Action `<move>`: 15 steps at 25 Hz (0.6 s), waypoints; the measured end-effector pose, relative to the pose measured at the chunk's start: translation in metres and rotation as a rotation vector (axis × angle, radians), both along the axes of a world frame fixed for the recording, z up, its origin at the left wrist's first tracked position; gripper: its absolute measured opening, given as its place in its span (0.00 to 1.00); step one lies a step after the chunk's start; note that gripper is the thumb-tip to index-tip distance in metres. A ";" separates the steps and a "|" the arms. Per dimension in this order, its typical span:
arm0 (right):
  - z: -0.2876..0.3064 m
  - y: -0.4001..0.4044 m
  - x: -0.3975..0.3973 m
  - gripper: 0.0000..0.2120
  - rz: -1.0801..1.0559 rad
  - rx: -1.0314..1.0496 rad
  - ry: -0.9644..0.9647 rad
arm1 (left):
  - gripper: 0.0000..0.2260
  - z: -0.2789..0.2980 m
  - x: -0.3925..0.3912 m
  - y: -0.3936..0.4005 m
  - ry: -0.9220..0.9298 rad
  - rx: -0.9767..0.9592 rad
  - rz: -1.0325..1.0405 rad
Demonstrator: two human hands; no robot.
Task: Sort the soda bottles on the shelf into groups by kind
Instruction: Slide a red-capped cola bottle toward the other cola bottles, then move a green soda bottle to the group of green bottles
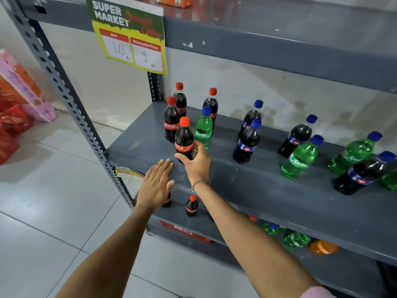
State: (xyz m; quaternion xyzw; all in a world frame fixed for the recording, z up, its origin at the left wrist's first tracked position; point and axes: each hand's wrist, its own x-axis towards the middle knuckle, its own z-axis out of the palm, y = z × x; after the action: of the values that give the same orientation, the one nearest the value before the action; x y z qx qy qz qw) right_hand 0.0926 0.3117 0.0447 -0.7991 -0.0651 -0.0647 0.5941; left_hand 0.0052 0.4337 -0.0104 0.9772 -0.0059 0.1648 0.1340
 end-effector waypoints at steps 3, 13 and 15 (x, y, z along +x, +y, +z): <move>-0.001 0.003 0.003 0.28 0.002 0.008 -0.010 | 0.28 0.000 0.001 0.000 -0.029 -0.005 0.002; 0.005 -0.034 0.050 0.31 0.002 -0.083 0.055 | 0.28 -0.007 0.004 -0.003 -0.042 -0.043 0.045; 0.003 -0.031 0.059 0.32 0.041 -0.071 0.108 | 0.28 -0.007 0.004 -0.002 -0.043 -0.041 0.038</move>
State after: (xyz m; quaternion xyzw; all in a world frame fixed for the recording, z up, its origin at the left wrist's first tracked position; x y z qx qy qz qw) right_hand 0.1517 0.2811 0.0481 -0.8206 -0.0517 -0.0067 0.5692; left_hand 0.0090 0.4317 -0.0170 0.9704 0.0129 0.1882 0.1506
